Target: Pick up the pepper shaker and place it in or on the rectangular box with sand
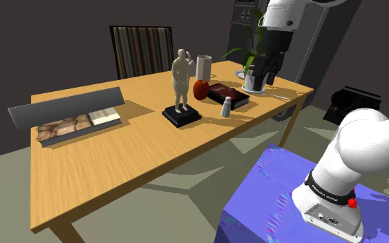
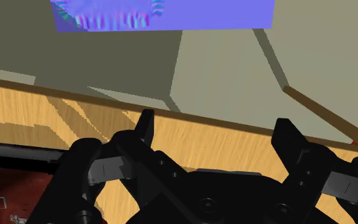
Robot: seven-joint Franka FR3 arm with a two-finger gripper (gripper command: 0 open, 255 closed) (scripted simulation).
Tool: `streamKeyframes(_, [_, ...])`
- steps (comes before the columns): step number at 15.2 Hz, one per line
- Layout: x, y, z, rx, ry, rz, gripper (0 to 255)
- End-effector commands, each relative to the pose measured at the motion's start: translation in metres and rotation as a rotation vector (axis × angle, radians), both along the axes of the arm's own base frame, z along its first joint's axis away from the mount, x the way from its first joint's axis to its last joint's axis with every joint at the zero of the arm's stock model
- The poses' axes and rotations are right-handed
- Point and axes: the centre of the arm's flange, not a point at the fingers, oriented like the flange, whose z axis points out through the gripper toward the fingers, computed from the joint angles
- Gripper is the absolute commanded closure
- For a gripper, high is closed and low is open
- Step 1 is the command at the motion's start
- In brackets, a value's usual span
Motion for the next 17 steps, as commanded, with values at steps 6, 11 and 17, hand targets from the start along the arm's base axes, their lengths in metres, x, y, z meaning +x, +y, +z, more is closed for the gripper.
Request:
streamKeyframes(6, [0.041,-0.028,-0.037,-0.036,-0.012,-0.019,0])
streamKeyframes(11, [0.082,-0.059,-0.072,-0.073,-0.024,-0.039,0])
streamKeyframes(17, [0.131,-0.098,-0.112,-0.117,-0.039,-0.062,0])
